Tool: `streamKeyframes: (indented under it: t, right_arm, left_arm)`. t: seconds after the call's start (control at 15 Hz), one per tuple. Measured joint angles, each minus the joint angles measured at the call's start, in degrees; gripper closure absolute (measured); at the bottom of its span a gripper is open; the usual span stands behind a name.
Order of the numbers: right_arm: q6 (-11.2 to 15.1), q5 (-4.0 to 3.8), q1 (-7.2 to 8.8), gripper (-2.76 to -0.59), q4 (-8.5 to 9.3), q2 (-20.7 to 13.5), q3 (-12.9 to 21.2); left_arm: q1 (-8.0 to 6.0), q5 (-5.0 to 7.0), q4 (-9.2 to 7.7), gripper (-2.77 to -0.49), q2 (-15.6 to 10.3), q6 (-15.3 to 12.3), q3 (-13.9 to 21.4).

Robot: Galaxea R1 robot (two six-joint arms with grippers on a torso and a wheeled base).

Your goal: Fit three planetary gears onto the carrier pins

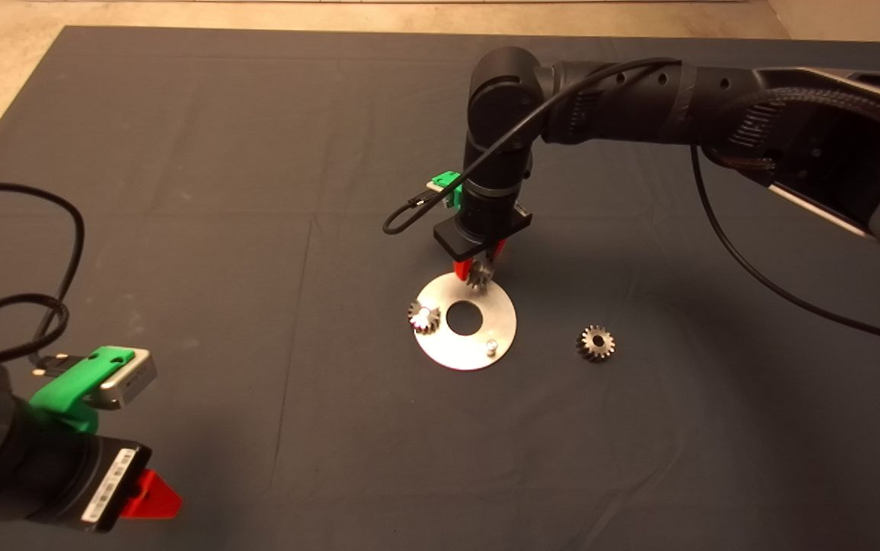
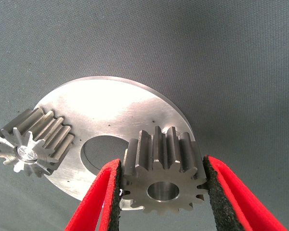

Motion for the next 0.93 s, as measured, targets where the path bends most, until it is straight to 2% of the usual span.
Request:
streamKeyframes:
  t: [0.93]
  right_arm:
    - [0.1, 0.02, 0.04, -1.08, -0.59, -1.1, 1.5]
  left_arm:
    - [0.0, 0.0, -0.06, -2.17, -1.1, 0.7, 0.0]
